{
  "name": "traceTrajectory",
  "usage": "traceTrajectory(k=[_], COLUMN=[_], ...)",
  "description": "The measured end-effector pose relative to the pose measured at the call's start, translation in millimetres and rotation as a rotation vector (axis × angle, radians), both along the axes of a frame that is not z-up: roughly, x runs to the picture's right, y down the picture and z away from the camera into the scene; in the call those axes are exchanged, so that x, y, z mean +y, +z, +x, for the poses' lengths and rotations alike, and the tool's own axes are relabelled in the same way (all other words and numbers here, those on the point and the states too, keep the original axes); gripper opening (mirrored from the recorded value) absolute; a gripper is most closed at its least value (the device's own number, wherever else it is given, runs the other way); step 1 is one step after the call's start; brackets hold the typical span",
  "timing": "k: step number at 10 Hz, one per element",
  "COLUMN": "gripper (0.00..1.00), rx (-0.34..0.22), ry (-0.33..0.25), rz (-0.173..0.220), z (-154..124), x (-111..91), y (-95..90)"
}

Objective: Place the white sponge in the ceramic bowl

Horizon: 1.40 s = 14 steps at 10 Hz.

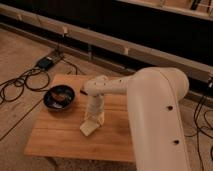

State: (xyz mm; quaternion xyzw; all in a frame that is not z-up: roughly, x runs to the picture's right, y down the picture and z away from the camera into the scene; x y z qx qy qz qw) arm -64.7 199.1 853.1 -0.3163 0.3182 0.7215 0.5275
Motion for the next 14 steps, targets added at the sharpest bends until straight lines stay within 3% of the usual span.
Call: traceTrajectory(k=[4,11,14], gripper=[0.17,0.15,0.15], rx=[-0.032,-0.083,-0.096], ry=[0.009,0.013,-0.011], rz=[-0.002,0.011,0.052], z=[0,0,0], x=[0,-18,-46], y=[1.4,1.8,-2.2])
